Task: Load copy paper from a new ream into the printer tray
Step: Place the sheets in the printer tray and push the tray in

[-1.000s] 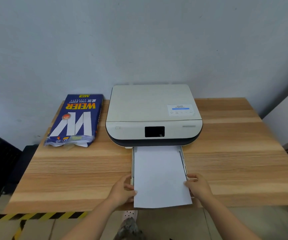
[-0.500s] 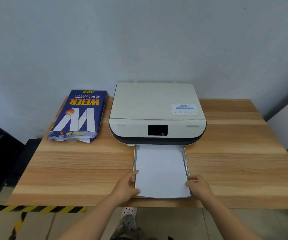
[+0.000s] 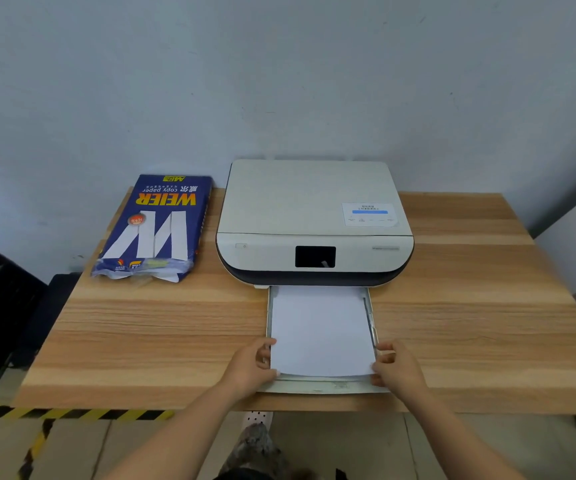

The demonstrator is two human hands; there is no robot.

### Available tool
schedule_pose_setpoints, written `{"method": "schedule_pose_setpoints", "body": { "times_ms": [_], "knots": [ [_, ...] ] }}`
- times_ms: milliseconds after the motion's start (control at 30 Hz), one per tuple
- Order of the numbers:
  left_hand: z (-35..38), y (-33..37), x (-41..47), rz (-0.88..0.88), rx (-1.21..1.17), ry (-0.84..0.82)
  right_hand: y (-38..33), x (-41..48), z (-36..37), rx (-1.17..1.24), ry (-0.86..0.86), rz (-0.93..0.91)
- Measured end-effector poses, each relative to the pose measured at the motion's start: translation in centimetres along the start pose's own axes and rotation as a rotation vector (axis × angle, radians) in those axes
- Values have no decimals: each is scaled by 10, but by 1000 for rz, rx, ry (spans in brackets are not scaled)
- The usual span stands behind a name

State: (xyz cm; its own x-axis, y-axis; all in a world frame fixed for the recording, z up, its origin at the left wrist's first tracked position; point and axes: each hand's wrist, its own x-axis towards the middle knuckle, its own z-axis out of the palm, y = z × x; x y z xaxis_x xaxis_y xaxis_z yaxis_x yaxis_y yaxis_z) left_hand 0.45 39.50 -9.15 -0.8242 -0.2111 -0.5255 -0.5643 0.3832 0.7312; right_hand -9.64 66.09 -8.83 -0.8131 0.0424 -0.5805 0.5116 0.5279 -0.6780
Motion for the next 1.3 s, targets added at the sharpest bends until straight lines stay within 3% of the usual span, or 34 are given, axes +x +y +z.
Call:
{"method": "schedule_pose_setpoints", "body": {
  "times_ms": [300,433,667,933,1300],
  "knots": [
    [2,1,7,33,67,24,-4,2,-1,-73,33,-16],
    [1,-4,9,67,126,168,1,2,-8,-140,116,-59],
    [7,-16,28,-5,91,75,-4,6,-1,-214,42,-107],
    [2,-5,16,-61,24,83,6,11,-7,-270,-15,-104],
    [12,-4,19,-53,86,214,11,21,-10,-309,-90,-118]
  ]
}}
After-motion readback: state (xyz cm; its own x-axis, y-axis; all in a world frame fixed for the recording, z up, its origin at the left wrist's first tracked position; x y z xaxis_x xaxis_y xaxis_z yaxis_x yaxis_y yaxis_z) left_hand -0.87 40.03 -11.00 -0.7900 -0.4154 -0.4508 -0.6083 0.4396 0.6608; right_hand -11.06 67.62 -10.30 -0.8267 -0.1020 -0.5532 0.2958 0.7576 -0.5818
